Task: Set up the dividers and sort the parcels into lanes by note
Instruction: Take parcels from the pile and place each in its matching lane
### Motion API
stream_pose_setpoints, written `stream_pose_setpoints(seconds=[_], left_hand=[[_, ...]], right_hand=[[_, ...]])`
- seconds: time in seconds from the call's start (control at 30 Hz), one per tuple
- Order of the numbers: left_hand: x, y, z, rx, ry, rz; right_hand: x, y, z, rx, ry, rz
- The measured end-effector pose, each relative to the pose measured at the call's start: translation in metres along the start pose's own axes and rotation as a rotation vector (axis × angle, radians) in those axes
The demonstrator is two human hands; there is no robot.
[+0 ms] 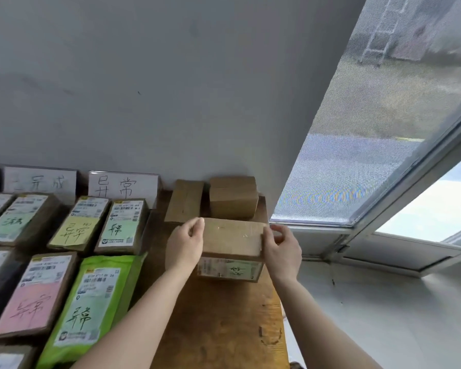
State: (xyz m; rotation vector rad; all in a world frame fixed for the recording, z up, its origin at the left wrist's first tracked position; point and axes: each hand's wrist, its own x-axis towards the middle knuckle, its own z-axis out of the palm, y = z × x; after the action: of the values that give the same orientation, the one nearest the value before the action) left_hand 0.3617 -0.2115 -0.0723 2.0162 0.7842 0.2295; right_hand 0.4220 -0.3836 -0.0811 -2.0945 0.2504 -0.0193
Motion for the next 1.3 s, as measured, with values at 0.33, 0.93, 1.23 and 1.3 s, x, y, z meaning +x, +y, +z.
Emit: stream_pose_setpoints(seconds=[0.33,0.93,1.23,1.3], left_hand=[[-0.009,-0.02,-0.006,0.021,-0.332,-0.016],[-0.036,-0.024,-0.044,-0.102,-0.334,0.105],[-0.105,-0.015,-0.072,-0.377,-0.091,0.007],[-0.121,-0.016,-0.081,-0.47,-0.137,0.058]], right_hand=[[-0.021,0.004,0.001,0.229,-0.336,0.015],[-0.079,0.025,-0.014,0.11,-0.634,0.158],[-0.149,-0.012,-0.007,0.486,-0.331,0.16],[-0.169,-0.026,-0.005,0.539,-0.283,0.137]])
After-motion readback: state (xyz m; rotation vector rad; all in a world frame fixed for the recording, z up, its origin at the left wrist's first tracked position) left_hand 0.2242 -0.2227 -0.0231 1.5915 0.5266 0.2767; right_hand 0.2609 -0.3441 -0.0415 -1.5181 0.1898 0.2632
